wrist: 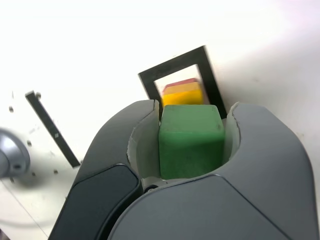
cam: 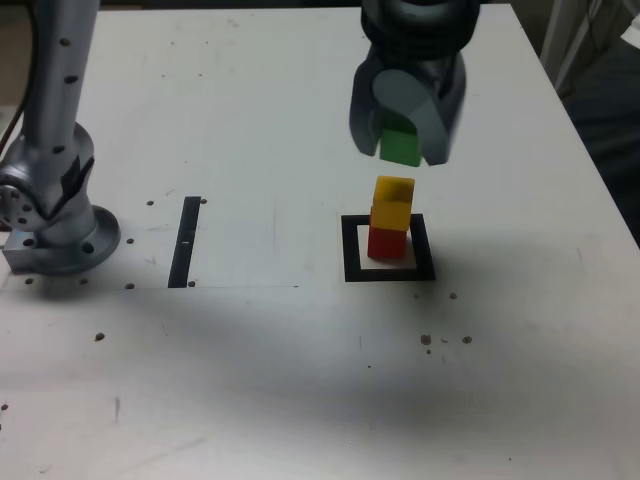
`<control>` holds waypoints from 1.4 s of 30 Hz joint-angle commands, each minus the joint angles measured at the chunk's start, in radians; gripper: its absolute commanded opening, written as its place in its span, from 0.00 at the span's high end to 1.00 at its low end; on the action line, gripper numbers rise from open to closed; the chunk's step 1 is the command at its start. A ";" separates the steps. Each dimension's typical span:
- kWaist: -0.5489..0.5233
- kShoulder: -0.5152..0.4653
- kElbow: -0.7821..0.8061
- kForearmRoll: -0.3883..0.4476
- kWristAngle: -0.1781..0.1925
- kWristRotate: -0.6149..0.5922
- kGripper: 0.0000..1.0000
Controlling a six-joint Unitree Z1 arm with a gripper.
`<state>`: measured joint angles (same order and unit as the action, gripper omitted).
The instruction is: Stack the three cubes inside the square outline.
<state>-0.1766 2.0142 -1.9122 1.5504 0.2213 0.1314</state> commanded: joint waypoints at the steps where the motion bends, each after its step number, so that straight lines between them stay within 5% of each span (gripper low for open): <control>1: 0.012 -0.008 0.011 0.000 -0.016 -0.021 0.67; 33: 0.050 0.040 0.080 -0.052 -0.092 -0.095 0.66; 38: 0.052 0.047 0.081 -0.053 -0.096 -0.091 0.59; 42: 0.058 0.054 0.087 -0.055 -0.101 -0.083 0.37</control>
<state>-0.1216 2.0637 -1.8276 1.4974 0.1224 0.0467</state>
